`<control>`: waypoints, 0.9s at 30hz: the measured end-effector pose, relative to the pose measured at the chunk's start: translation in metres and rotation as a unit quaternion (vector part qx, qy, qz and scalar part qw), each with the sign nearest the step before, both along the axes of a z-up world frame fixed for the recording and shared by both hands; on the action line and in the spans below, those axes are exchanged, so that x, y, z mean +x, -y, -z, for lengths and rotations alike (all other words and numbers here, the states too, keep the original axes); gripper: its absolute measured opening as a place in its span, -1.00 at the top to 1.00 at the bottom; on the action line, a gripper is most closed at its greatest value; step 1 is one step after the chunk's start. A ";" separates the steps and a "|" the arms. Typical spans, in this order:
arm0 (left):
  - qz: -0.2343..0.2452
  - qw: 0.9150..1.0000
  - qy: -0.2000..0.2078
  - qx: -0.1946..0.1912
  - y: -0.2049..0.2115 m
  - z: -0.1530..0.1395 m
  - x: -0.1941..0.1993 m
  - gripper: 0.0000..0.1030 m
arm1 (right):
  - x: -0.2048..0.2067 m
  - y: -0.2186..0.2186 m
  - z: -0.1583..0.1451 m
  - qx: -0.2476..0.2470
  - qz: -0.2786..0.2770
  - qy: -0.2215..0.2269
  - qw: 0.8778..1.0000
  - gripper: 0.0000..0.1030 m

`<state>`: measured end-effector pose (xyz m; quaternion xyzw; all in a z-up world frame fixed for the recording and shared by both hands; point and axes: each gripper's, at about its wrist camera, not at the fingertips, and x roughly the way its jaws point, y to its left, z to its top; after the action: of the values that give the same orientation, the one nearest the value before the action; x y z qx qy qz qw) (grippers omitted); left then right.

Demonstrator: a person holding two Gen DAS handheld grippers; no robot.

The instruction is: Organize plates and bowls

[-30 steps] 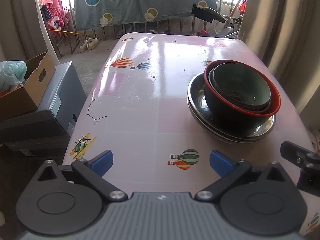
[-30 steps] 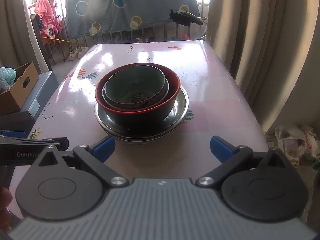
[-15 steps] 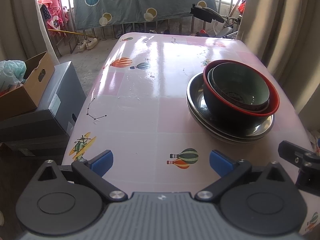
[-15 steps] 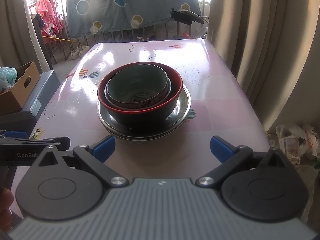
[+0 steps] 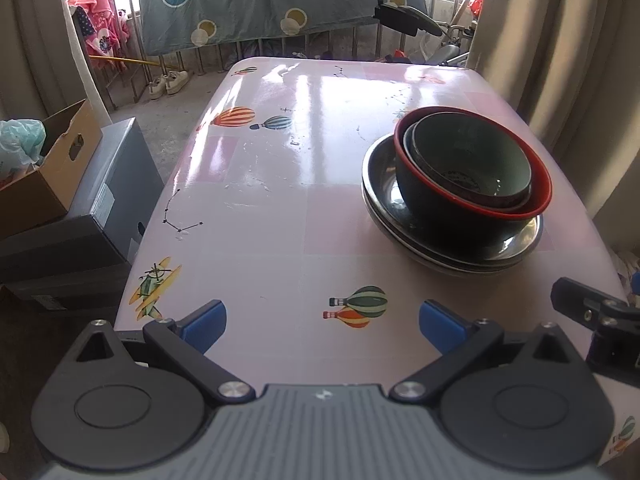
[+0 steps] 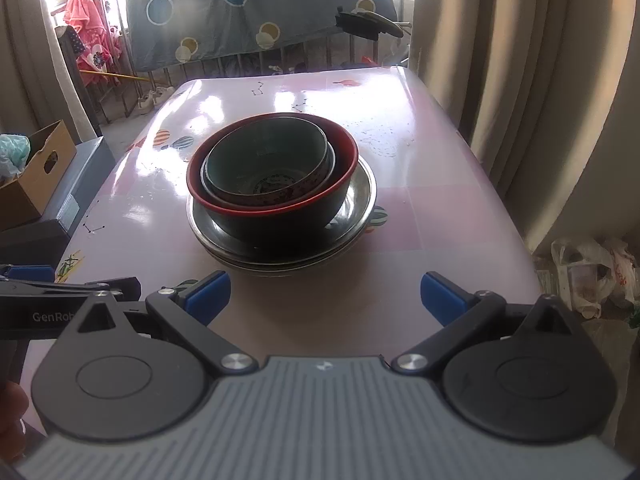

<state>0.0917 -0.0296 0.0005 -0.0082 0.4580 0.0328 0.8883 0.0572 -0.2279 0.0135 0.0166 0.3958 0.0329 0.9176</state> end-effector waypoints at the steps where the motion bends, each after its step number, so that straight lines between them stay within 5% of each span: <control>1: 0.002 1.000 -0.001 -0.001 0.001 0.000 0.000 -1.00 | 0.000 0.001 0.000 0.000 0.001 0.000 1.000 -0.97; 27: 0.024 1.000 -0.014 -0.006 0.019 0.007 0.001 -1.00 | 0.001 0.017 0.010 0.004 0.021 -0.013 1.000 -0.98</control>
<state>0.0928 -0.0484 -0.0067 -0.0016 0.4710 0.0087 0.8821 0.0587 -0.2453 0.0038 0.0292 0.4069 0.0145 0.9129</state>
